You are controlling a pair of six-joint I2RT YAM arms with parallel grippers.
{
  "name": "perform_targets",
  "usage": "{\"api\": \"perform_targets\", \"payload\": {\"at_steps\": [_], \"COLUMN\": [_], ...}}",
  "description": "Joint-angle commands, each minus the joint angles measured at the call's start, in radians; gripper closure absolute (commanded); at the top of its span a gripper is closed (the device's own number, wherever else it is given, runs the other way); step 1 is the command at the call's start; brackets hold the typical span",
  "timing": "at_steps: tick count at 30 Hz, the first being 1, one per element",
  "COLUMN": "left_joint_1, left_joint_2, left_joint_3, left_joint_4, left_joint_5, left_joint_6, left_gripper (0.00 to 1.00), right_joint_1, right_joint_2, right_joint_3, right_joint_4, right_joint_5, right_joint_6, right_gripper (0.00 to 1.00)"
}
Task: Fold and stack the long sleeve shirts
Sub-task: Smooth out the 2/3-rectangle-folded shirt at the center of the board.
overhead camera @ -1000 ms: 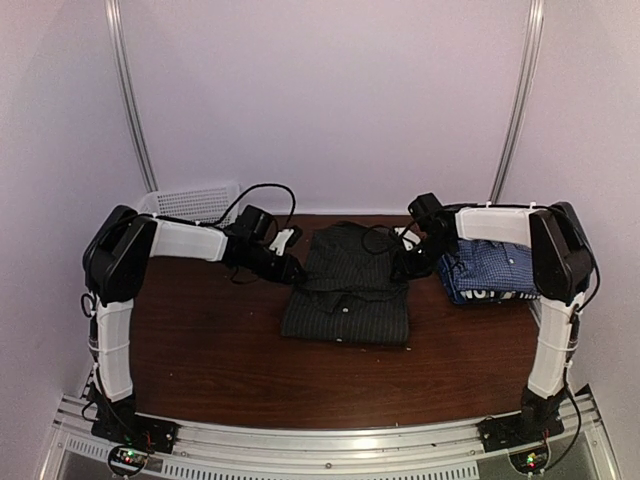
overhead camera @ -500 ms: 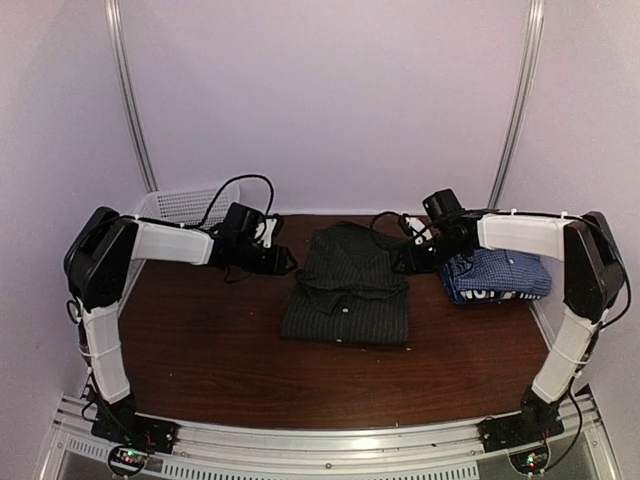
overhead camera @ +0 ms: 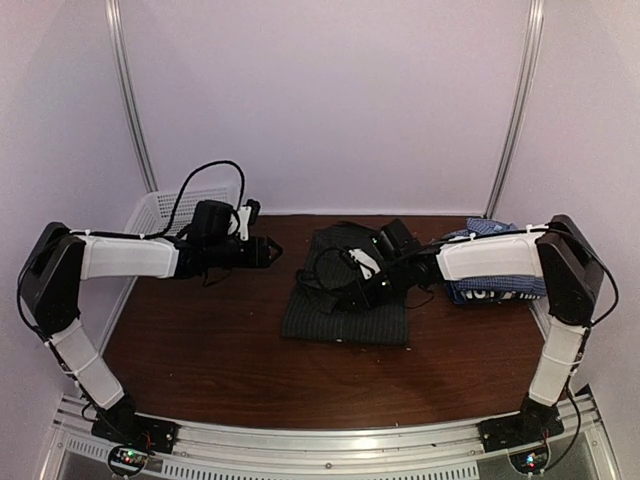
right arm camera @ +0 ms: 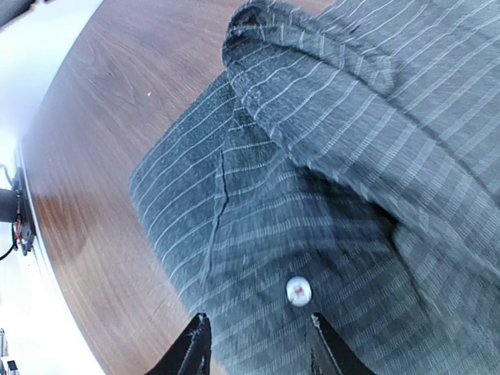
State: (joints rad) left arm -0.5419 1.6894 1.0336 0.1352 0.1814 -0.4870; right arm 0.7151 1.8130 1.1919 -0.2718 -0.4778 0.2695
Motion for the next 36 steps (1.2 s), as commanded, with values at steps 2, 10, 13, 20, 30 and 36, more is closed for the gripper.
{"api": "perform_targets", "payload": {"at_steps": [2,10,13,20,30,36], "left_joint_1": [0.007,0.007,0.007,0.007,0.007,0.007], "left_joint_2": [-0.064,-0.131,-0.148,-0.21,-0.277,-0.319], "left_joint_3": [-0.055,-0.129,-0.165,-0.254,-0.323,-0.346], "left_joint_4": [0.08,0.109,0.126,0.151,0.167,0.182], "left_joint_5": [-0.009,-0.025,-0.029,-0.06,-0.102,-0.11], "left_joint_6": [-0.01,-0.008,0.006,0.024,0.027,0.014], "left_gripper": [0.42,0.41,0.4,0.38,0.38,0.37], "right_joint_1": [0.01,-0.01,-0.026,-0.073,-0.118,-0.109], "right_joint_2": [0.111,0.208,0.227,0.28,0.201,0.069], "right_joint_3": [0.101,0.236,0.264,0.35,0.323,0.131], "right_joint_4": [0.025,0.018,0.028,-0.013,-0.046,-0.013], "right_joint_5": [-0.001,0.047,0.092,0.191,0.292,0.255], "right_joint_6": [0.016,0.033,0.059,0.082,0.061,0.05], "right_gripper": [0.58,0.59,0.59,0.6,0.59,0.59]}}
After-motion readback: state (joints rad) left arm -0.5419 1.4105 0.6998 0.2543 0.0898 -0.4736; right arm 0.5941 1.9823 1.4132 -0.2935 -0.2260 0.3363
